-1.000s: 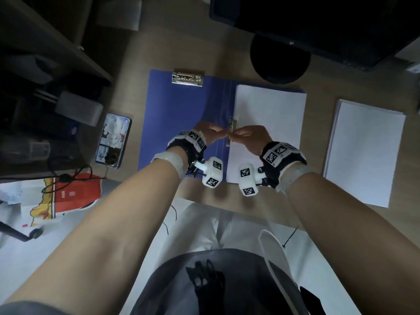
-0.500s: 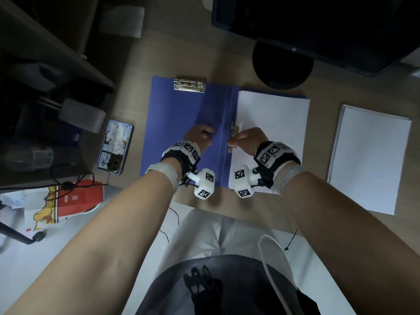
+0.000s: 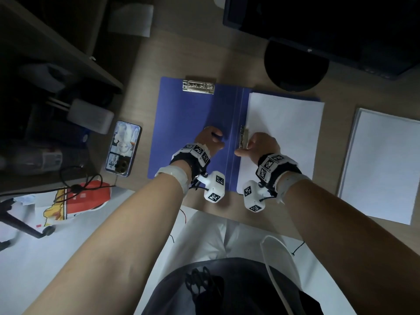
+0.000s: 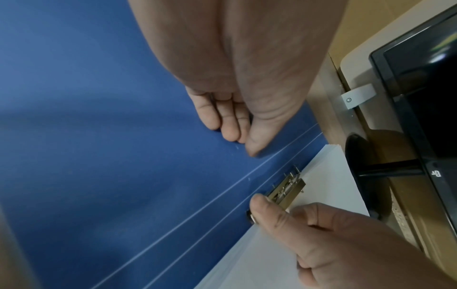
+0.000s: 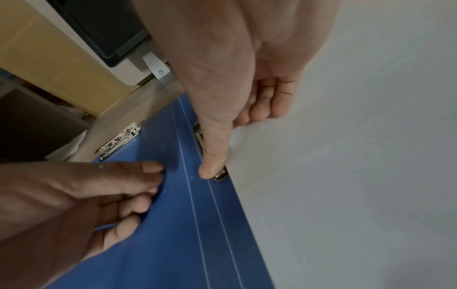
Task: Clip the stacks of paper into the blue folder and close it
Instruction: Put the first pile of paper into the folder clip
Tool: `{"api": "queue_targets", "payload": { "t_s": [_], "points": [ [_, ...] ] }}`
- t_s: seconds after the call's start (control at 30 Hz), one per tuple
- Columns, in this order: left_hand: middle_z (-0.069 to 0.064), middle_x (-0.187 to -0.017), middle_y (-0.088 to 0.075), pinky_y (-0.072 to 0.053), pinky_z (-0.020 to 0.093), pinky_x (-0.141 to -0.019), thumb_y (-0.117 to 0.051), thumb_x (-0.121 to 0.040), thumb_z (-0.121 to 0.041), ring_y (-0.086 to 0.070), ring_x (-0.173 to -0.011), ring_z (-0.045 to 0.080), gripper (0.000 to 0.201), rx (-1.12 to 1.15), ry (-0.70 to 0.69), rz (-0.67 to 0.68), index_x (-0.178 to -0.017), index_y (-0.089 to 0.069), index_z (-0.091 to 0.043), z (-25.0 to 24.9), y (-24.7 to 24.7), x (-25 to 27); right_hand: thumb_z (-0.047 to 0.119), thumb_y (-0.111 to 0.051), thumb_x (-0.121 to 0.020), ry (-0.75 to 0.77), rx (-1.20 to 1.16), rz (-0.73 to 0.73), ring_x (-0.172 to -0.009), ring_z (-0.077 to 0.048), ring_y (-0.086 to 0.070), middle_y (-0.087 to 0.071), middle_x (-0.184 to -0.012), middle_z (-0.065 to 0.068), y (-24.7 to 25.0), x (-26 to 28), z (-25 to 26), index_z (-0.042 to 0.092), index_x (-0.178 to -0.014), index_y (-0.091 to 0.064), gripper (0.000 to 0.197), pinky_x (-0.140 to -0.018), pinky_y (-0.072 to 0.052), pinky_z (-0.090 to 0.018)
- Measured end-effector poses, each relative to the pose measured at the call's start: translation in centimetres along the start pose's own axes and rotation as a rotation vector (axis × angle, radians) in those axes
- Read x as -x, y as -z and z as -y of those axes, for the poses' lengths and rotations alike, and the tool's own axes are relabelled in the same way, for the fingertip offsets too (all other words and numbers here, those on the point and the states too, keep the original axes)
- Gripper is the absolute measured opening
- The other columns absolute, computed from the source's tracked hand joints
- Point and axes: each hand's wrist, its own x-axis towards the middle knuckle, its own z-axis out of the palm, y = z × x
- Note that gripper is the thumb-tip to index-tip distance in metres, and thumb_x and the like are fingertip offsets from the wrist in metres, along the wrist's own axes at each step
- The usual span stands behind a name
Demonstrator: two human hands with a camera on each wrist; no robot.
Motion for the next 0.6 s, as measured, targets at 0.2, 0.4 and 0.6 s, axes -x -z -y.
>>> {"api": "queue_targets", "payload": {
  "t_s": [0.2, 0.4, 0.6],
  "points": [
    [0.002, -0.096, -0.057, -0.045, 0.029, -0.077, -0.066, -0.083, -0.017, -0.057, -0.090, 0.021, 0.036, -0.017, 0.015, 0.001, -0.118, -0.057, -0.012, -0.5, 0.1, 0.2, 0.064, -0.077, -0.062, 0.045, 0.053, -0.046, -0.079, -0.026, -0.066, -0.067, -0.079, -0.003, -0.4, 0.3, -0.1, 0.020, -0.068, -0.055, 0.050, -0.063, -0.047, -0.030],
    [0.012, -0.112, -0.064, -0.045, 0.028, -0.080, -0.064, -0.083, -0.016, -0.060, -0.096, 0.026, 0.035, -0.021, 0.046, -0.013, -0.118, -0.059, -0.010, -1.0, 0.2, 0.2, 0.062, -0.074, -0.070, 0.062, -0.099, 0.038, -0.090, -0.023, -0.066, -0.071, -0.092, -0.001, 0.7, 0.9, -0.9, 0.017, -0.088, -0.067, 0.048, -0.080, -0.053, -0.035],
    [0.007, -0.155, -0.023, -0.030, 0.044, -0.112, -0.061, -0.080, -0.024, -0.025, -0.142, 0.030, 0.070, -0.299, 0.074, -0.442, -0.143, -0.034, -0.030, -1.8, -0.6, 1.8, 0.035, -0.069, -0.084, 0.061, -0.277, -0.126, -0.118, -0.022, -0.056, -0.064, -0.121, -0.001, 3.2, 2.2, -3.3, 0.025, -0.116, -0.060, 0.035, -0.094, -0.048, -0.035]
  ]
}}
